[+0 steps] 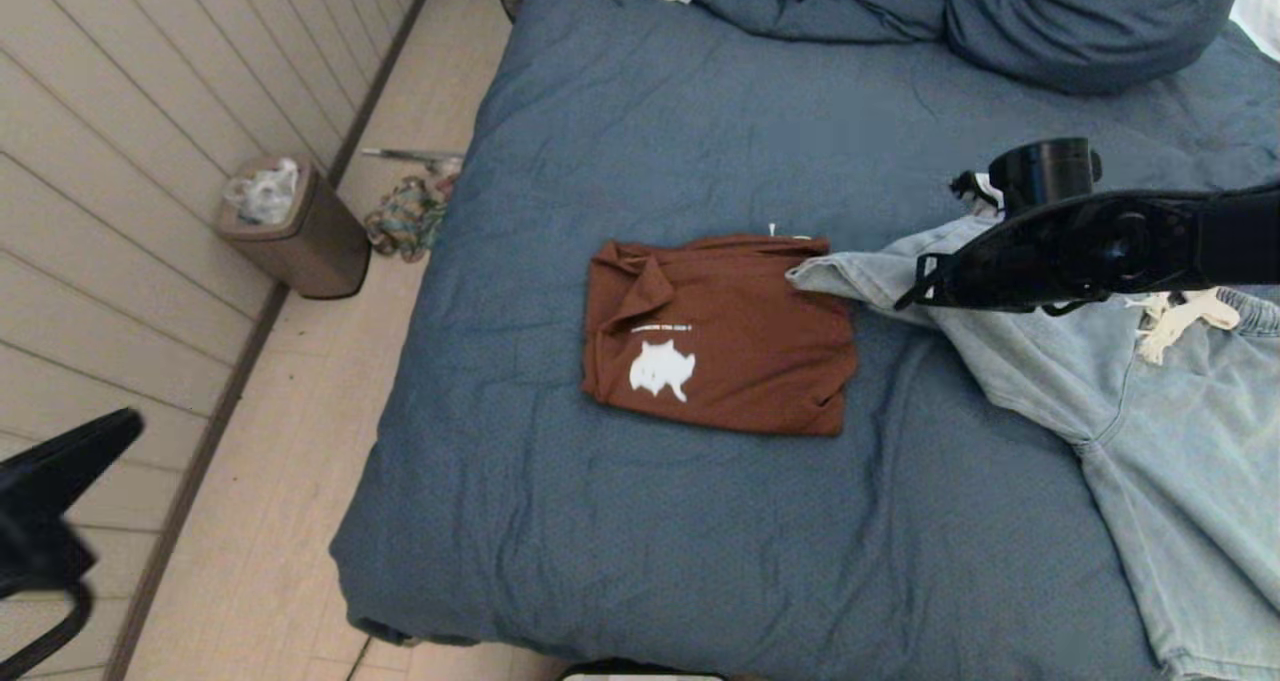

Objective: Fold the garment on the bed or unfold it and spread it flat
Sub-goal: Unford the blue shorts

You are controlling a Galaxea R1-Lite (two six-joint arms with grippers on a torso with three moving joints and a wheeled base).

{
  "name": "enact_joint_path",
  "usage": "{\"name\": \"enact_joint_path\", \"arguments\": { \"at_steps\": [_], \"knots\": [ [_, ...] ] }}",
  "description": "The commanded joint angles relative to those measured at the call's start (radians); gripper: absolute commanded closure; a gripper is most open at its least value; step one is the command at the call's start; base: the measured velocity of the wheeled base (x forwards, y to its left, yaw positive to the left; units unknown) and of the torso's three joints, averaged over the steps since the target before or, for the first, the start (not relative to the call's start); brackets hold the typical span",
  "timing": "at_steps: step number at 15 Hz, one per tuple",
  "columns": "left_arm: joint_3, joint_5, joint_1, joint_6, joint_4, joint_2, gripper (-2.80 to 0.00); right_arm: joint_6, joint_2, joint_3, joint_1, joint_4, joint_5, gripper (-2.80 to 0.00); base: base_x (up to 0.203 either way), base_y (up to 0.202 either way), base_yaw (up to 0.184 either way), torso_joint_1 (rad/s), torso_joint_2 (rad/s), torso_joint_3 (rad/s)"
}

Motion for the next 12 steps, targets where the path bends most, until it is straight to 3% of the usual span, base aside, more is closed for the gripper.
{"name": "enact_joint_path", "arguments": {
  "at_steps": [1, 3, 5, 9, 12],
  "knots": [
    [0.011, 0.020, 0.035, 0.010, 0.456, -0.414, 0.00, 0.026, 0.001, -0.090, -0.011, 0.021, 0.001, 0.00, 0.000, 0.000, 0.000, 0.000, 0.00, 0.000],
    [0.086, 0.062, 0.072, 0.018, 0.614, -0.493, 0.00, 0.038, -0.008, -0.122, -0.034, 0.023, -0.003, 0.00, 0.000, 0.000, 0.000, 0.000, 0.00, 0.000],
    [0.203, 0.076, 0.088, 0.026, 0.581, -0.491, 0.00, 0.036, 0.014, -0.153, -0.062, 0.024, -0.004, 0.00, 0.000, 0.000, 0.000, 0.000, 0.00, 0.000],
    [0.331, 0.130, 0.102, 0.104, 0.369, -0.490, 0.00, 0.039, 0.087, -0.261, -0.116, 0.098, -0.001, 0.00, 0.000, 0.000, 0.000, 0.000, 0.00, 0.000],
    [0.426, 0.158, 0.108, 0.212, 0.064, -0.491, 0.00, 0.043, 0.076, -0.251, -0.115, 0.100, 0.003, 0.00, 0.000, 0.000, 0.000, 0.000, 0.00, 0.000]
  ]
}}
